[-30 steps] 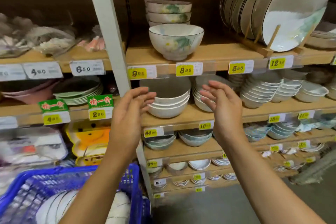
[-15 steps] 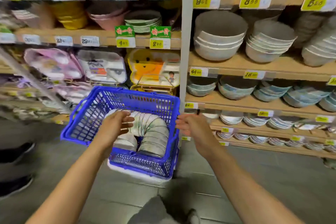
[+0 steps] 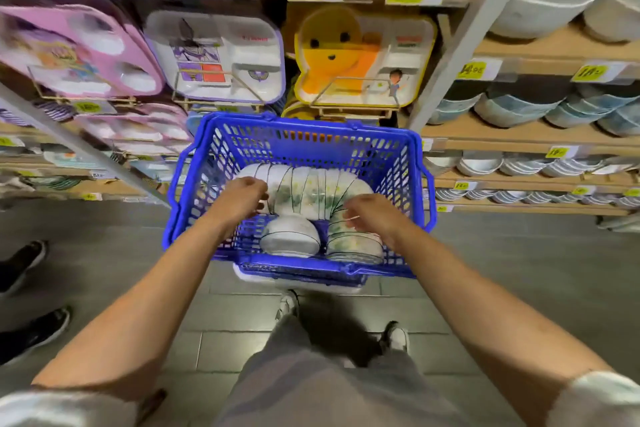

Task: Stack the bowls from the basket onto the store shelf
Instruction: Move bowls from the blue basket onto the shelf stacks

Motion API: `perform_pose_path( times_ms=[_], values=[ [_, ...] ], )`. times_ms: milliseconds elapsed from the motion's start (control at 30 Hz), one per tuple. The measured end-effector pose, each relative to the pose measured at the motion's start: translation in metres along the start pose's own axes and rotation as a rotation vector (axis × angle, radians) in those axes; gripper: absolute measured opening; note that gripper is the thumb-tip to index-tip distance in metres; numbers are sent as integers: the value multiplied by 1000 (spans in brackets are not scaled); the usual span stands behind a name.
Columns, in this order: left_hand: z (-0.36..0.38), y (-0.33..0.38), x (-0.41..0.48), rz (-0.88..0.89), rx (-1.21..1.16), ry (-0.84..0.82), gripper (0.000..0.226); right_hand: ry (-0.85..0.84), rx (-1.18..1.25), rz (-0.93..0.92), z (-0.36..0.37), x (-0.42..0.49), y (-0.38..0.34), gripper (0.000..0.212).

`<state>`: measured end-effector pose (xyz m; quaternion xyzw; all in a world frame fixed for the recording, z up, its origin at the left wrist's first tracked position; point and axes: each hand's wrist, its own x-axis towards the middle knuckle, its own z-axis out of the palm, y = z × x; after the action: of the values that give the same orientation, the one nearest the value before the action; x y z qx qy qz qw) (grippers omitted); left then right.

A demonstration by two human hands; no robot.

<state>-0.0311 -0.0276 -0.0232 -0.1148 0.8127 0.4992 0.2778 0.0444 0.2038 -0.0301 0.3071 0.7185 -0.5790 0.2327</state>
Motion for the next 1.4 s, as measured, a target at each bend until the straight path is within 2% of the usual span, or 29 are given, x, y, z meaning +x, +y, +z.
perform_pose_path(
  times_ms=[100,200,233,300,367,500,600,767,967,1067,1167,1267,1333,1400],
  values=[
    [-16,-20,35,-36,180,-97,20,3,-124,61,34,24,5,32],
    [-17,-43,62,-103,339,-238,24,-60,-302,92,62,45,14,17],
    [-15,-50,69,-127,379,-282,27,-97,-394,80,70,52,18,22],
    [-8,-65,82,-167,451,-350,31,-154,-573,46,87,67,26,45],
    [-1,-81,95,-212,497,-390,32,-176,-722,-16,102,81,35,55],
    [11,-115,115,-390,373,-490,40,-188,-821,-20,119,110,52,70],
    [22,-126,124,-545,238,-549,44,-212,-881,24,121,127,62,71],
    [35,-120,139,-585,122,-601,39,-198,-908,44,126,140,69,72],
    [22,-109,121,-470,137,-626,38,-165,-921,21,128,133,62,79],
    [15,-104,107,-360,54,-651,41,-134,-913,-52,121,123,48,70],
    [3,-104,95,-265,28,-635,61,-106,-924,-148,110,108,29,60],
    [-13,-93,86,-41,158,-650,84,-83,-982,-163,98,90,4,60],
    [-17,-81,80,71,134,-687,81,-61,-991,-172,88,78,-14,56],
    [-17,-68,77,149,132,-601,74,-52,-996,-207,75,63,-34,51]
  ],
)
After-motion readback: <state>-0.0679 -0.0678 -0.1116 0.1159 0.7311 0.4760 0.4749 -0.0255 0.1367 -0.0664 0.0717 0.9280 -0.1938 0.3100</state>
